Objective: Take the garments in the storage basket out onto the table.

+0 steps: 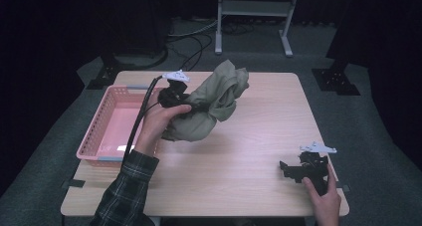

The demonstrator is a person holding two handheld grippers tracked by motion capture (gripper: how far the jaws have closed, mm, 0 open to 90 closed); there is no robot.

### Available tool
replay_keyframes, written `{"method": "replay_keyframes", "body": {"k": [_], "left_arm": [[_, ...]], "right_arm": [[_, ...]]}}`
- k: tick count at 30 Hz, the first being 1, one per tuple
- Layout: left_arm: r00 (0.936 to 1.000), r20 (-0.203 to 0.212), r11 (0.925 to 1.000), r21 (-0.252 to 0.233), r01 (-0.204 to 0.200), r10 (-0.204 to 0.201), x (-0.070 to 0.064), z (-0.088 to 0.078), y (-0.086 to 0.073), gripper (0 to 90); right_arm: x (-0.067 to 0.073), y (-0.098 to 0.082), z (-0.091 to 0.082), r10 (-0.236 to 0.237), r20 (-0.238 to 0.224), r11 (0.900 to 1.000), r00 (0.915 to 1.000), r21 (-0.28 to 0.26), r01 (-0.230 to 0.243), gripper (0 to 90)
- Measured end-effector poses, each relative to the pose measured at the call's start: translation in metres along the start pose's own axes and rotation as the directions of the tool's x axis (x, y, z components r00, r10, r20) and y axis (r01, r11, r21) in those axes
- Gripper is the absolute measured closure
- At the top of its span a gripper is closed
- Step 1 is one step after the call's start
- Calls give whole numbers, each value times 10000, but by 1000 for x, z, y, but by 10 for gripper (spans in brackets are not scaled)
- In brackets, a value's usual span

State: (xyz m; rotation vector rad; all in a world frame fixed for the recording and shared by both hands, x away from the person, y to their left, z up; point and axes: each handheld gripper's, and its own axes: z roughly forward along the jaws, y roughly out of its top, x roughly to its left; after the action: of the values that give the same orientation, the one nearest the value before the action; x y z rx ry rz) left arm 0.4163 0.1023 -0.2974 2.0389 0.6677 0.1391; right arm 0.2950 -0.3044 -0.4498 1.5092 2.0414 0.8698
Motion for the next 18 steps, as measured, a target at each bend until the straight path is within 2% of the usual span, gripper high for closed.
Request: {"method": "replay_keyframes", "body": {"k": [9,18], "left_arm": [[9998,196,9998,178,57,-60,-4,21,-3,556],[9999,111,9995,285,121,-124,-6,37,-8,556]], "right_arm": [[0,0,0,10,-4,10000,10000,0,-10,0],[0,0,0,2,1,10000,10000,-3,-2,0]]}}
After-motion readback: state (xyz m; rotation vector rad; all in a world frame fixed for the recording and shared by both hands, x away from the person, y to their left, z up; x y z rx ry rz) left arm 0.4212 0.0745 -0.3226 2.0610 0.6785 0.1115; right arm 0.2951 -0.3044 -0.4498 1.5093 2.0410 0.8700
